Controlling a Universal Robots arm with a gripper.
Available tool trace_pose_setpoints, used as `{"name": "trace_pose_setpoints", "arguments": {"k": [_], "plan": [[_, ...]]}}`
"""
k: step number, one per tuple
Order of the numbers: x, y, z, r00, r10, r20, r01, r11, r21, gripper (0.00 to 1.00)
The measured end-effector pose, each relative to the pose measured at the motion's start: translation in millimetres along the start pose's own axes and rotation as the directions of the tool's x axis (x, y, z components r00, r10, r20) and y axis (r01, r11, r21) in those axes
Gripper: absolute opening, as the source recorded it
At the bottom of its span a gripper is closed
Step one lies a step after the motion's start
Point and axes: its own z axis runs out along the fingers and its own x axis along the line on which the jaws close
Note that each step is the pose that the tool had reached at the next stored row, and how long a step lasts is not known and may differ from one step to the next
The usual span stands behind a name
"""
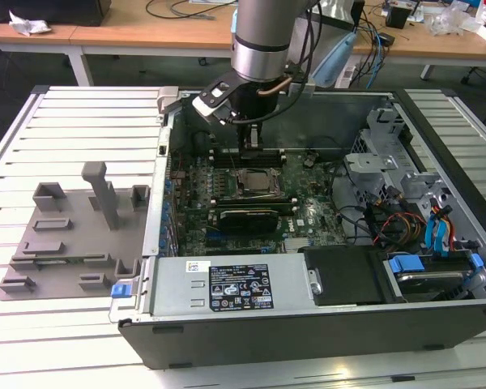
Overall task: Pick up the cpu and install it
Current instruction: 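Close the cpu cover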
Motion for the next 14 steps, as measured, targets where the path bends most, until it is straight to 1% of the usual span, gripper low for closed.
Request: {"name": "trace_pose_setpoints", "arguments": {"k": [2,4,6,8,11,13,14], "plan": [[0.1,-3.0,0.2,1.0,0.0,-0.0001,0.0,1.0,0.0,0.11],[0.3,-8.4,0.7,1.0,0.0,-0.0001,0.0,1.0,0.0,0.11],[0.4,-11.3,0.9,1.0,0.0,0.0,0.0,1.0,0.0,0.11],[0.5,-15.8,1.2,1.0,0.0,-0.0001,0.0,1.0,0.0,0.11],[0.8,-25.2,2.0,1.0,0.0,0.0,0.0,1.0,0.0,0.11],[0.9,-28.2,2.2,1.0,0.0,0.0,0.0,1.0,0.0001,0.11],[1.0,-32.1,2.6,1.0,0.0,0.0,0.0,1.0,0.0,0.11]]}}
